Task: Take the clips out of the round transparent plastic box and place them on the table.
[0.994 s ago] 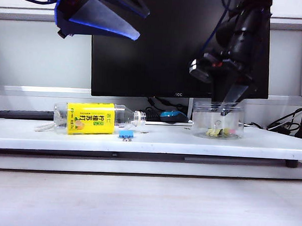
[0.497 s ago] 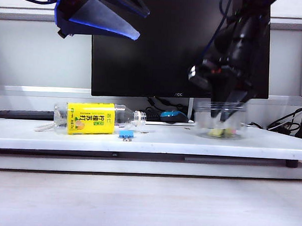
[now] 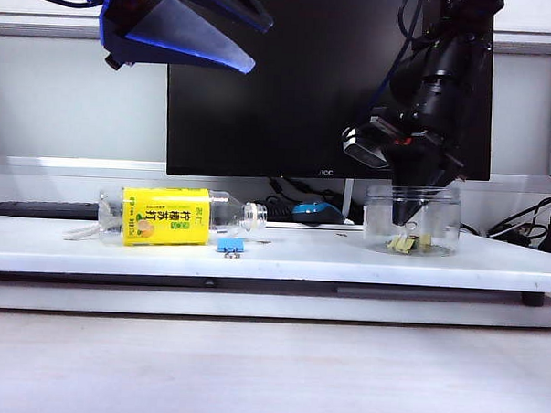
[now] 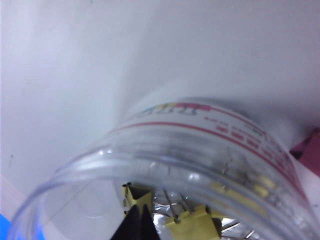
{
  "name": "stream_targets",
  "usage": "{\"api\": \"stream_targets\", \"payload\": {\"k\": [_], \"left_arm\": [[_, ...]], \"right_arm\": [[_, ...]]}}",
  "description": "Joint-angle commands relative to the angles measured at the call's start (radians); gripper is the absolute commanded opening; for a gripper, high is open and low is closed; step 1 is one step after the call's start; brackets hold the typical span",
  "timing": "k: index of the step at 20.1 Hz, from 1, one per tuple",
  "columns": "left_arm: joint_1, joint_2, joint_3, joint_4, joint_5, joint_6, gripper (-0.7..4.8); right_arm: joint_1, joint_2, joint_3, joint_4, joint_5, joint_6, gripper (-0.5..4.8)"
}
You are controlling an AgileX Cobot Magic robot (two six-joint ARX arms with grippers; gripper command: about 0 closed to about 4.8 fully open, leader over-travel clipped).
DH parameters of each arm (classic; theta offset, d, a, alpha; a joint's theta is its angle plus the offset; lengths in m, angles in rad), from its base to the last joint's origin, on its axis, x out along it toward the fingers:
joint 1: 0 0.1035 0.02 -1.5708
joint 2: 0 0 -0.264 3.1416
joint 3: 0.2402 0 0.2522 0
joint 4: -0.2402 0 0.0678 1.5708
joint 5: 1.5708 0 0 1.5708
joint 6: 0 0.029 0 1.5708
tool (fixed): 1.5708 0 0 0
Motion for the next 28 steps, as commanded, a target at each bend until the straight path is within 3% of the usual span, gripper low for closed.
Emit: {"api": "stream_targets", "payload": {"k": [1,3,6,16,28], "left_arm": [[-0.001,-0.002,0.001,0.006,0.007,0.004,1.84],[-0.001,-0.002,0.001,0.006,0.007,0.004,1.84],[-0.001,-0.002,0.001,0.006,0.007,0.003,1.84],[-0.001,-0.002,0.001,0.005,0.007,0.003,1.84],[-0.001,-0.002,0.001,-0.002,0.008,0.003,1.84]], "right_arm": [[0.002,-0.006,0.003,0.001,0.001,-0.006,-0.01],[0.002,-0.006,0.003,0.001,0.003,-0.006,0.0],[0.002,-0.006,0.004,0.001,0.002,-0.002,0.85],[-0.002,-0.037,0.005,0.0,0.048,0.018,0.86],[-0.024,-0.05,0.002,0.0,-0.035,0.044,1.0]]}}
